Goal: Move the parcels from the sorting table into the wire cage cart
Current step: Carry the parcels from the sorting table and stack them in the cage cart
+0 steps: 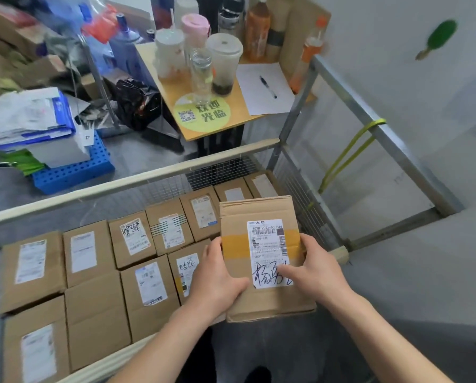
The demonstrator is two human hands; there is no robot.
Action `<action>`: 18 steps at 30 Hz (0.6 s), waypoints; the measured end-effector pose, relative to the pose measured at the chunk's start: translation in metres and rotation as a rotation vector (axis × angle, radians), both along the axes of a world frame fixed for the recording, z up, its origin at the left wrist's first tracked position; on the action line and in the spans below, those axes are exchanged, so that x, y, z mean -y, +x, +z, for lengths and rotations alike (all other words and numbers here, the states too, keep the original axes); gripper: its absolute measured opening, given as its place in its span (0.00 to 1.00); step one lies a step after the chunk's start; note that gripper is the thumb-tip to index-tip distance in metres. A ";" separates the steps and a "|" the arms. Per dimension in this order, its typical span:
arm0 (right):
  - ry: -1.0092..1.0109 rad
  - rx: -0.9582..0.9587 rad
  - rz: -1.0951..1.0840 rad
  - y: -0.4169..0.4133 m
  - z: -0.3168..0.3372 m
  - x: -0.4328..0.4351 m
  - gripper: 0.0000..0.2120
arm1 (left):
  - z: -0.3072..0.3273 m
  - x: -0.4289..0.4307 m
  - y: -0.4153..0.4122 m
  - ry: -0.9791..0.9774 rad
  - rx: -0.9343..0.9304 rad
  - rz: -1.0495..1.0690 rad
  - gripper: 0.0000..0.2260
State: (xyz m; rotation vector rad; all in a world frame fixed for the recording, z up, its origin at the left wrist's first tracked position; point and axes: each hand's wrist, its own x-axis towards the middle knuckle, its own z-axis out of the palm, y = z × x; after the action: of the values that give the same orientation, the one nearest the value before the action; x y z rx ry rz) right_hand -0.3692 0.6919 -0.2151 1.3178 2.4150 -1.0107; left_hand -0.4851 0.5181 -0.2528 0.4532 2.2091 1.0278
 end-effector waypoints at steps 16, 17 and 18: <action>-0.012 0.113 0.144 -0.069 -0.080 -0.043 0.46 | -0.074 -0.039 -0.037 -0.158 0.064 0.108 0.44; -0.013 0.117 0.164 -0.072 -0.087 -0.048 0.47 | -0.080 -0.043 -0.037 -0.169 0.061 0.123 0.44; -0.015 0.117 0.180 -0.075 -0.093 -0.053 0.48 | -0.085 -0.047 -0.037 -0.179 0.057 0.132 0.44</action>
State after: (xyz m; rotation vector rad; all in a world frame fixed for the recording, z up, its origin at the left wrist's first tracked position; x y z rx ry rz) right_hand -0.4441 0.7444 -0.3080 1.0986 2.3824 -0.8772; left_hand -0.5225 0.5654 -0.3378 0.1984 2.2796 0.8881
